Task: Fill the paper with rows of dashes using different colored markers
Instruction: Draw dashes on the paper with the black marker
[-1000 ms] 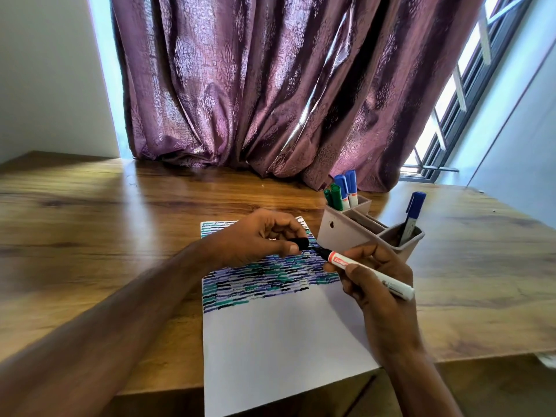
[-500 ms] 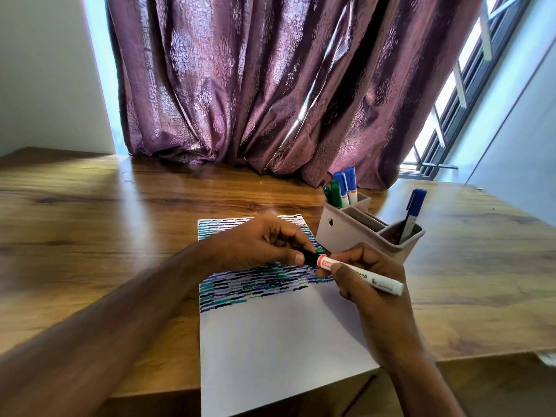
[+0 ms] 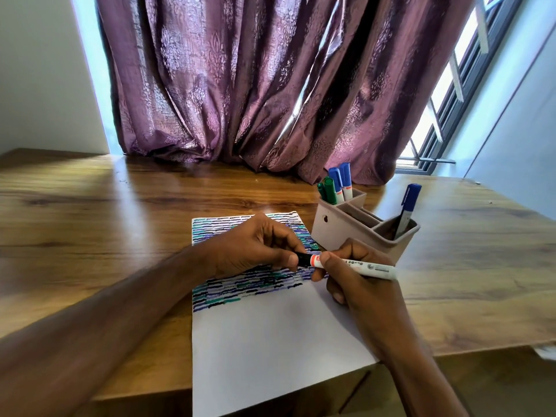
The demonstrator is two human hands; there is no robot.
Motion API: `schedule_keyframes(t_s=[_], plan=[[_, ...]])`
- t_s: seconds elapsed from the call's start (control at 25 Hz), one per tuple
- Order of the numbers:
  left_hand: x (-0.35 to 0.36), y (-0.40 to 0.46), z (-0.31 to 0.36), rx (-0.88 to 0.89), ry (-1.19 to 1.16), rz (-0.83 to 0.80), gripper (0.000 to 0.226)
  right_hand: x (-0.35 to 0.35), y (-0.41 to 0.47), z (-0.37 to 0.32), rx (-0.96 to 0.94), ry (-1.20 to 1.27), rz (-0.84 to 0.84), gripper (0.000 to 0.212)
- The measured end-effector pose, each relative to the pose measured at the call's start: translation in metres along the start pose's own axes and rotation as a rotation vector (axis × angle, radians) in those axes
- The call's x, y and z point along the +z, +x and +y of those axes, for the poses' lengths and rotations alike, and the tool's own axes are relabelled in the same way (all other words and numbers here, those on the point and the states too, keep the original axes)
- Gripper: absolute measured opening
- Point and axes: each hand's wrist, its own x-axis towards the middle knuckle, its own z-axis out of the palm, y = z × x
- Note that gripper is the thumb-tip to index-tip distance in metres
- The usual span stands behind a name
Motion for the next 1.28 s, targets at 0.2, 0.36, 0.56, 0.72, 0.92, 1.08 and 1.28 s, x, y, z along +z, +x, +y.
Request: schedule_keyframes(t_s=[0.2,0.36,0.56,0.72,0.92,1.08,1.28], plan=[[0.005,0.0,0.0,-0.046,-0.063,0.005,0.017,0.0,0.0,-0.001,-0.004,-0.036,-0.008,0.026],[0.003,0.0,-0.004,-0.083,-0.159,0.043,0.017,-0.005,0.004,-0.002,0.094,-0.055,-0.053,0.018],[0.003,-0.001,-0.004,-0.062,-0.316,0.14,0.013,-0.03,-0.009,-0.002,-0.029,-0.616,-0.12,0.034],[-0.001,0.002,-0.003,0.029,-0.31,0.22,0.01,-0.035,-0.023,0.007,-0.04,-0.862,-0.194,0.039],[0.001,0.007,-0.004,0.102,-0.299,0.333,0.018,-0.033,-0.027,0.01,0.017,-0.914,-0.175,0.048],[0.0,0.018,0.015,0.249,-0.384,0.455,0.022,-0.033,-0.026,0.009,0.075,-0.877,-0.151,0.046],[0.004,0.051,0.06,0.37,-0.274,0.567,0.026,-0.031,-0.027,0.006,0.098,-0.853,-0.138,0.043]])
